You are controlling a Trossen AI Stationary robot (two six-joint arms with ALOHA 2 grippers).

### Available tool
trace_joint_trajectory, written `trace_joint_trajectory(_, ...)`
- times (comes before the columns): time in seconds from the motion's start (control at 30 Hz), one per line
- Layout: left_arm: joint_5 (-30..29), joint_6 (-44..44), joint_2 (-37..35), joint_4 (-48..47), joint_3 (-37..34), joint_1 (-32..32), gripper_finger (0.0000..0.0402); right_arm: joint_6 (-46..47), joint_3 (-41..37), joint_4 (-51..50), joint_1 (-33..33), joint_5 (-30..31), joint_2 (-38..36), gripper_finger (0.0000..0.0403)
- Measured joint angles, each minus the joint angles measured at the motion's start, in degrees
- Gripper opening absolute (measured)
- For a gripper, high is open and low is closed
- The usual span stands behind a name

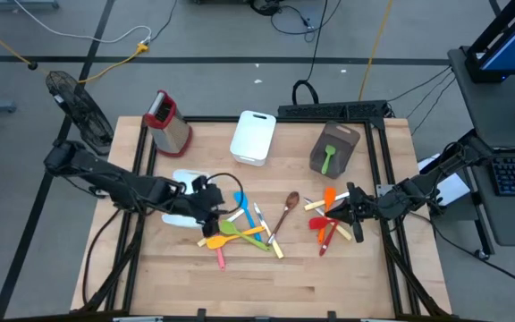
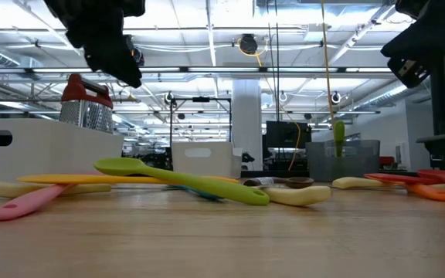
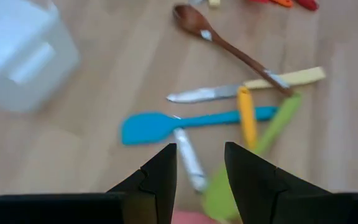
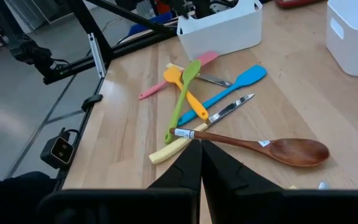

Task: Pick & Place Kitchen Items
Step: Put the yellow spatula into the black bin

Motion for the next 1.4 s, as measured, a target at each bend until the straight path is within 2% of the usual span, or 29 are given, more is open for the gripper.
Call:
trace_joint_trajectory(0.17, 4.3, -15.4, 2.6, -1.6, 1.3, -3.4, 0.014, -1.5, 0.0, 0.0, 0.0, 0.0, 0.0, 0.0004)
trace_joint_trajectory(0.4, 7.1, -39.8, 6.6, -2.1, 1.3, -9.3, 0.014, -2.1, 0.0, 0.0, 0.0, -0.2, 0.0, 0.0004)
trace_joint_trajectory(0.5, 7.1, -45.5, 8.6, -2.1, 1.3, -11.2, 0.014, -2.3, 0.0, -0.2, 0.0, -0.2, 0.0, 0.0004)
trace_joint_trajectory(0.6, 7.0, -47.3, 10.2, -2.1, 1.3, -12.3, 0.014, -3.3, 0.0, -0.2, 0.0, -0.2, 0.0, 0.0004)
trace_joint_trajectory(0.73, 4.3, -44.1, 11.8, -1.3, 1.3, -12.6, 0.014, -3.6, 0.0, -0.2, 0.0, -0.2, 0.0, 0.0004)
trace_joint_trajectory(0.93, 2.2, -21.0, 14.1, 0.8, 1.3, -12.8, 0.014, -3.6, 0.0, -0.2, 0.0, -0.2, 0.0, 0.0004)
trace_joint_trajectory(1.13, 4.1, -8.4, 18.9, 6.0, 1.3, -12.8, 0.014, -3.6, 0.0, -0.2, 0.0, -0.2, 0.0, 0.0004)
trace_joint_trajectory(1.4, 1.9, -5.3, 20.8, 6.3, 1.3, -12.7, 0.014, -3.6, 0.0, -0.4, 0.0, -0.2, 0.0, 0.0004)
